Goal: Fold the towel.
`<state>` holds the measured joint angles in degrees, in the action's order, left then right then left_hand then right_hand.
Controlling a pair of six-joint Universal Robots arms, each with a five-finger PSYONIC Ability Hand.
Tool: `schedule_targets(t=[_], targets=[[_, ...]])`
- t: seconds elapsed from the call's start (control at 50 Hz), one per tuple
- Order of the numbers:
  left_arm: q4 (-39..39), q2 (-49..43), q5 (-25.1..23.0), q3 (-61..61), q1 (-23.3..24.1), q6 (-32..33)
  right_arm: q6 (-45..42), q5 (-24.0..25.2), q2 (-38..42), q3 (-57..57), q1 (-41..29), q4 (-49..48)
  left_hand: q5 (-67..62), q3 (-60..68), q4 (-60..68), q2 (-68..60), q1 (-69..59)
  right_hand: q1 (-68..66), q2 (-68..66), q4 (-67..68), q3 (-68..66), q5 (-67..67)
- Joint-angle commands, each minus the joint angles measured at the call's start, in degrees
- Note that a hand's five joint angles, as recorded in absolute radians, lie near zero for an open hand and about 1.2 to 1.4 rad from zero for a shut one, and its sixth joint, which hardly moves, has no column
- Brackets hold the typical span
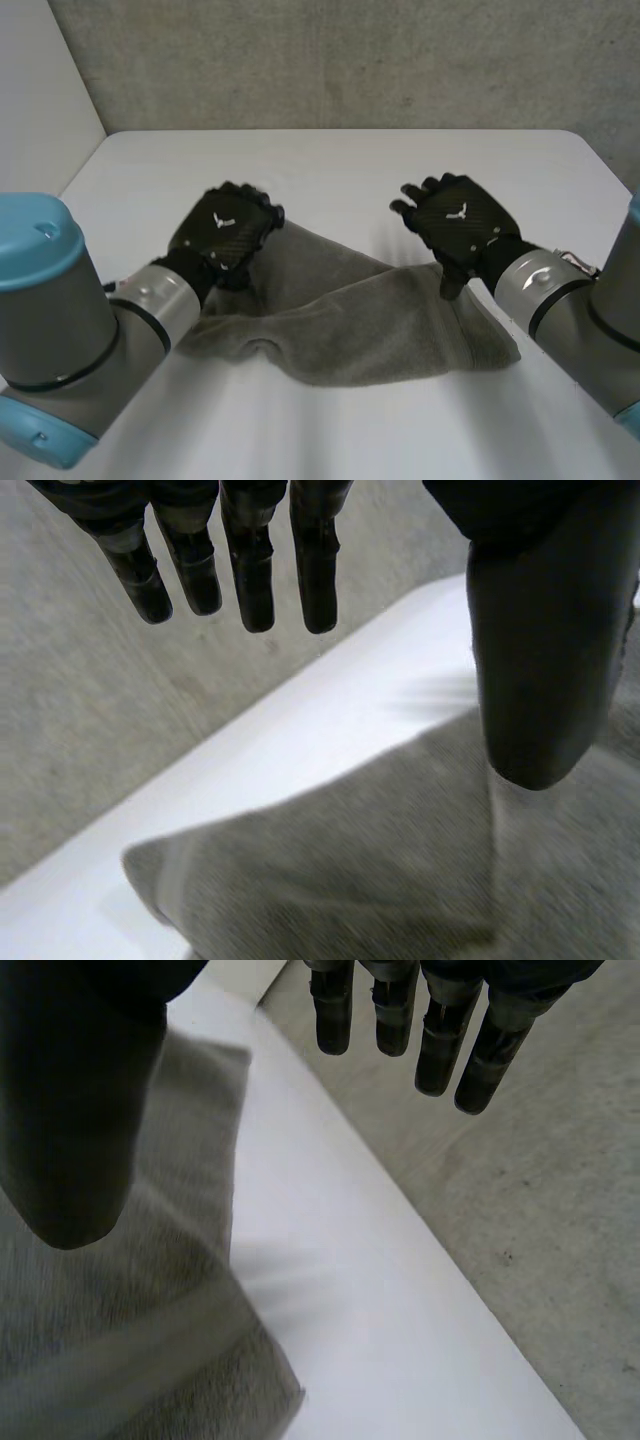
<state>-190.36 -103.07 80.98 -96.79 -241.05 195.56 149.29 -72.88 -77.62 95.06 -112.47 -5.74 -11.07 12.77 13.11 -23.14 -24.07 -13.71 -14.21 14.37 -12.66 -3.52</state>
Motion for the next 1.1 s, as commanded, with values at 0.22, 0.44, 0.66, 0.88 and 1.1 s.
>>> schedule_targets(t=[0.22, 0.44, 0.66, 0.88, 1.1], targets=[[12.27, -6.18, -1.00, 5.65, -5.57, -0.01, 21.48, 10.56, 16.07, -21.29, 2.34, 19.35, -0.75, -2.77, -3.11, 1.32, 2.25, -3.10, -2.60, -4.37, 2.66, -3.30], [15.99, -1.26, -1.79, -3.83, -7.76, -0.27, 21.30, 9.51, 28.92, -35.81, 2.43, 26.48, -1.09, -2.77, -3.11, 0.98, 1.91, -4.95, -4.45, -4.37, 2.66, -5.14], [9.76, -1.16, -1.00, -9.82, -10.32, -0.62, 18.41, 5.99, 35.78, -40.04, 2.34, 27.28, -1.09, -2.77, -3.11, 0.98, 1.91, -12.85, -12.35, -4.37, 2.66, -13.05], [5.09, -3.97, -1.00, -10.44, -10.32, -0.89, 15.68, 4.50, 37.55, -39.87, 2.34, 27.63, -7.81, -2.77, -3.11, -5.74, -4.81, -36.51, -36.01, -4.37, 2.66, -36.70], [3.86, -6.26, -1.09, -9.12, -9.79, -0.80, 13.75, 4.58, 29.48, -34.79, 2.34, 25.18, -17.24, -2.77, -3.11, -15.17, -14.24, -66.29, -65.79, -4.37, 2.66, -66.48]])
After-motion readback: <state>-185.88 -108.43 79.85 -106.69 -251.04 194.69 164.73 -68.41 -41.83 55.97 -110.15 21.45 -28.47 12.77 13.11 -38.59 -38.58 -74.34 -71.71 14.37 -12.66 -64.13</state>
